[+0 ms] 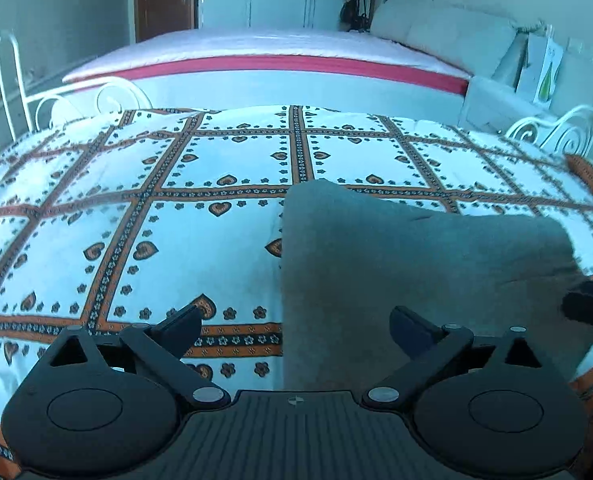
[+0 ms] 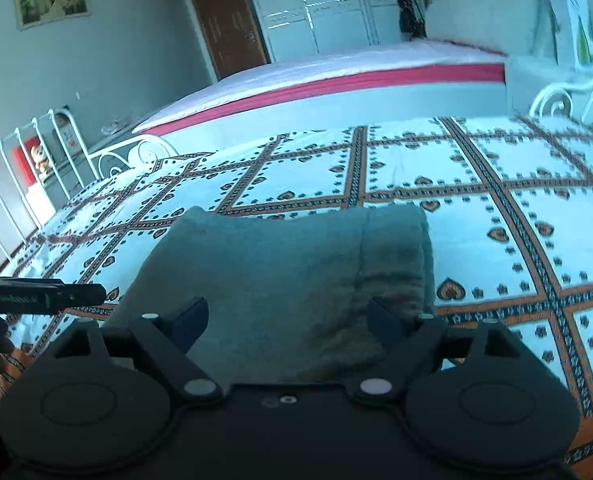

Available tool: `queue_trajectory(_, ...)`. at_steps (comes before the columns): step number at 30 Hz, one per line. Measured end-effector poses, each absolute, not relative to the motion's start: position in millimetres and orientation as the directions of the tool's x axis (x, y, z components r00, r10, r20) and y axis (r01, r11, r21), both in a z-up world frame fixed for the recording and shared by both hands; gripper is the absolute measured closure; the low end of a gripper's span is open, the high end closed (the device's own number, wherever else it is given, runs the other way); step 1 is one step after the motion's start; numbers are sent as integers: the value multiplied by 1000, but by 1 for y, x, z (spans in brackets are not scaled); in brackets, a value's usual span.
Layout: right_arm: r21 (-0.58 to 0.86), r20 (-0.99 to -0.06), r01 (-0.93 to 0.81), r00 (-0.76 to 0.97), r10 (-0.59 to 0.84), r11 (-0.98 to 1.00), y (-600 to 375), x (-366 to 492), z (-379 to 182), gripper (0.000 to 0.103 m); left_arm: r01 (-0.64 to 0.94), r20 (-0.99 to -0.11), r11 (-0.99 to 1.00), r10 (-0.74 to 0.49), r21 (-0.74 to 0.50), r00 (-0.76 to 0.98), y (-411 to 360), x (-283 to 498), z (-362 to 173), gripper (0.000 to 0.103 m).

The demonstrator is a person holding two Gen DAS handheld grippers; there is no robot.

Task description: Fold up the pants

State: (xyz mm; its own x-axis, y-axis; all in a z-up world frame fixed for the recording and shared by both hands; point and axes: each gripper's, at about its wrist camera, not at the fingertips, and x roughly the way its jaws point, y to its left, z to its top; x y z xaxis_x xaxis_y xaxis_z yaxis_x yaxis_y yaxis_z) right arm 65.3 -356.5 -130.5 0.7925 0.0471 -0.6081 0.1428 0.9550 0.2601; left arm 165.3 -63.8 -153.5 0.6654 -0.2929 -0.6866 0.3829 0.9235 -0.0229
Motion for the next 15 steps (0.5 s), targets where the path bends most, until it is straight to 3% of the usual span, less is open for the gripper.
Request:
queue_trajectory(4, 251, -601, 165, 799, 20, 954, -363, 61, -128, 19, 371, -713, 928, -284, -36, 641, -72, 172, -163, 2)
queue_trajectory(6, 243, -593, 190, 805, -9, 951, -370, 57, -124, 9, 372, -723, 927, -279, -33, 631, -76, 173, -168, 2)
queue_trajectory(10, 225, -624, 246, 780, -55, 943, -390, 60, -124, 8, 381, -726, 924, -276, -21, 629, -85, 176, -173, 0)
queue_trajectory(15, 305, -699, 271, 715, 21, 913, -410, 73, -145, 8, 385, -744, 923, -274, -25, 609, -94, 184, -180, 0)
